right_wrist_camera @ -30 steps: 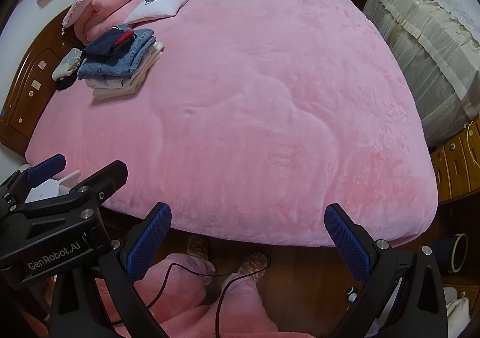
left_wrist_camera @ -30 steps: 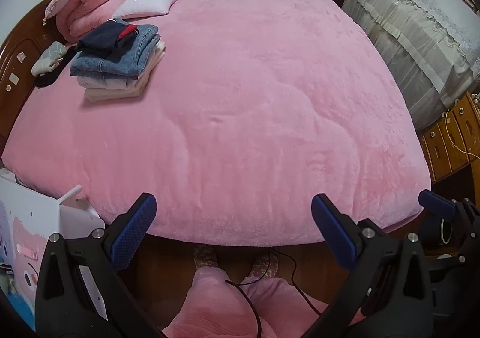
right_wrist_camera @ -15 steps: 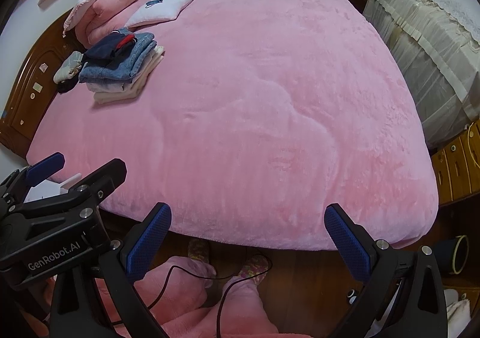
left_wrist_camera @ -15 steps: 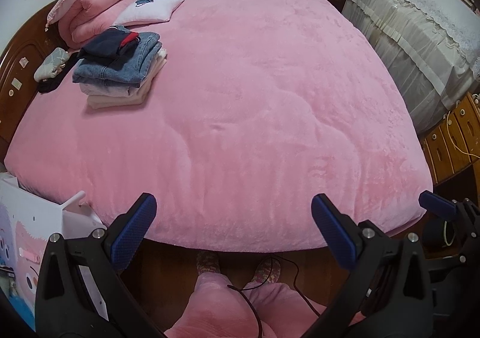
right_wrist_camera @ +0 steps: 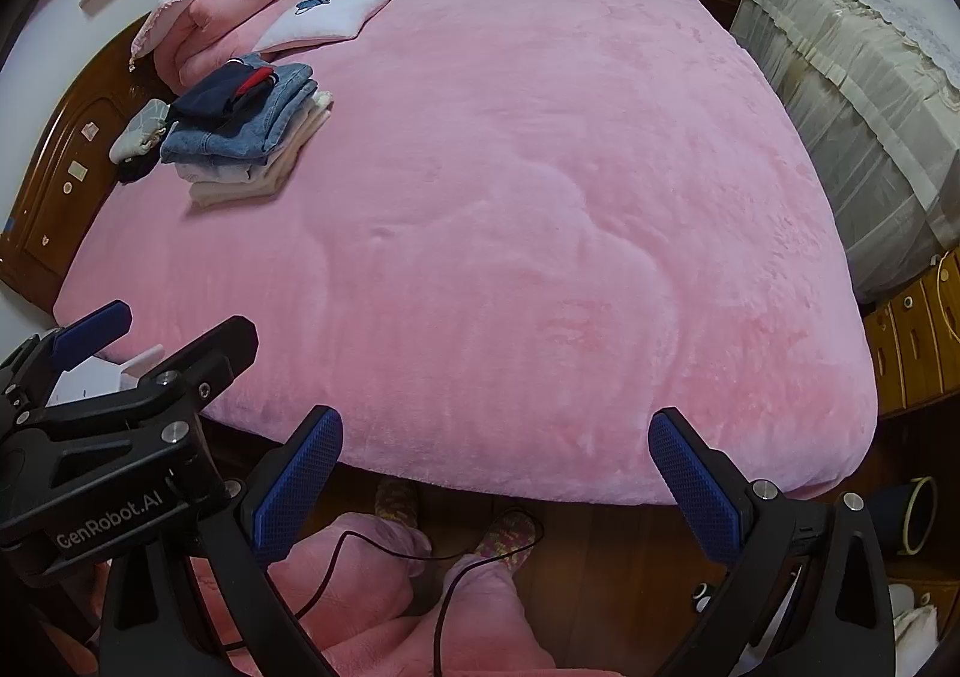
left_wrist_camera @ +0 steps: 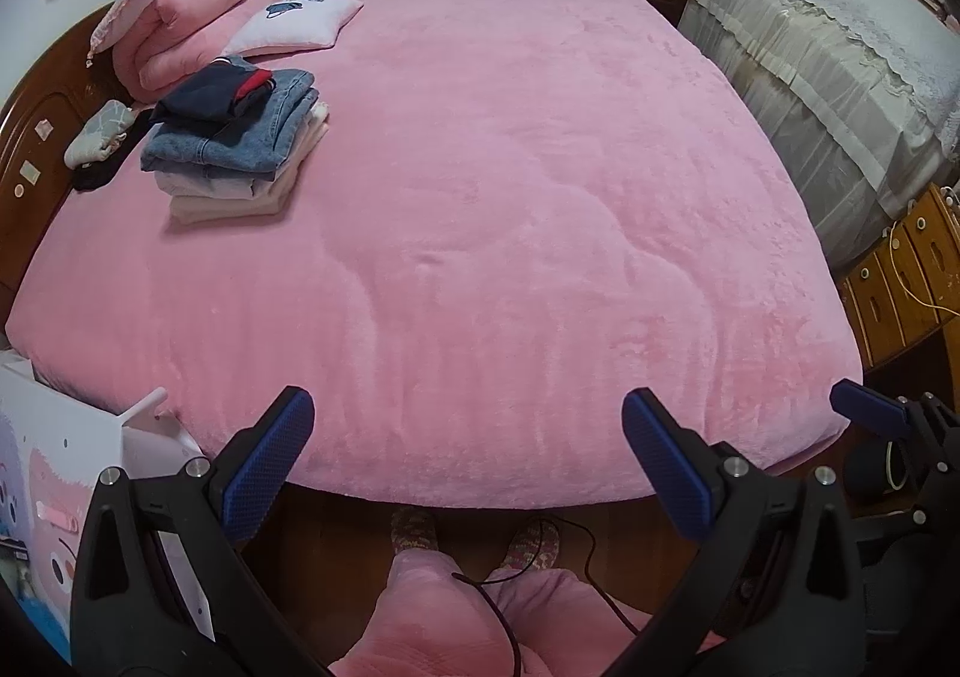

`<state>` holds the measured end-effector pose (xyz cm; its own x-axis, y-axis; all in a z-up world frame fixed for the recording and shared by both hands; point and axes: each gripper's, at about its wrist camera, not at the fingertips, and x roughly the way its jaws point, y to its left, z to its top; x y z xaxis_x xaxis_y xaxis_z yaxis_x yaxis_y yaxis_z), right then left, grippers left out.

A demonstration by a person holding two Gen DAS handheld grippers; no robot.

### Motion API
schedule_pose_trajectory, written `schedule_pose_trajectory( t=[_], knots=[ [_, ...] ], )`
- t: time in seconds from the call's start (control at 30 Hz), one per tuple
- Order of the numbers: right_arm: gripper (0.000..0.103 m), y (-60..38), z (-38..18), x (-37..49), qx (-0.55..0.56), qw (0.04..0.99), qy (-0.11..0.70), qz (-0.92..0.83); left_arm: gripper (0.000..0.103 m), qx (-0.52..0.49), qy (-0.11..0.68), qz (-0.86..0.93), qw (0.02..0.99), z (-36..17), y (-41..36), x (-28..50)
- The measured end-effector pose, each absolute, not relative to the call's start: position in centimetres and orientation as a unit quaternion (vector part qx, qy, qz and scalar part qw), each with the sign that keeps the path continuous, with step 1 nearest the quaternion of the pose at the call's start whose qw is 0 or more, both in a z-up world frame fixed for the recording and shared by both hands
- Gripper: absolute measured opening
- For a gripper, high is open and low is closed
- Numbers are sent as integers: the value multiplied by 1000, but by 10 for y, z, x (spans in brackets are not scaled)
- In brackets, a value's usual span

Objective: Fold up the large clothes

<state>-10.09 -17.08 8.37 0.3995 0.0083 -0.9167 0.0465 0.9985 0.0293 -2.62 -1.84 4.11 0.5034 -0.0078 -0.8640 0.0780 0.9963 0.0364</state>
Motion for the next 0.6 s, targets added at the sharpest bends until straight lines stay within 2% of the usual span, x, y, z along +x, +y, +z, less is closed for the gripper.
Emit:
schedule_pose_trajectory(
  t=[0.6],
  knots=[
    [103, -173, 84, -97, 24, 835, 550, -11, 100, 35, 502, -24, 864, 39, -23, -24]
  ],
)
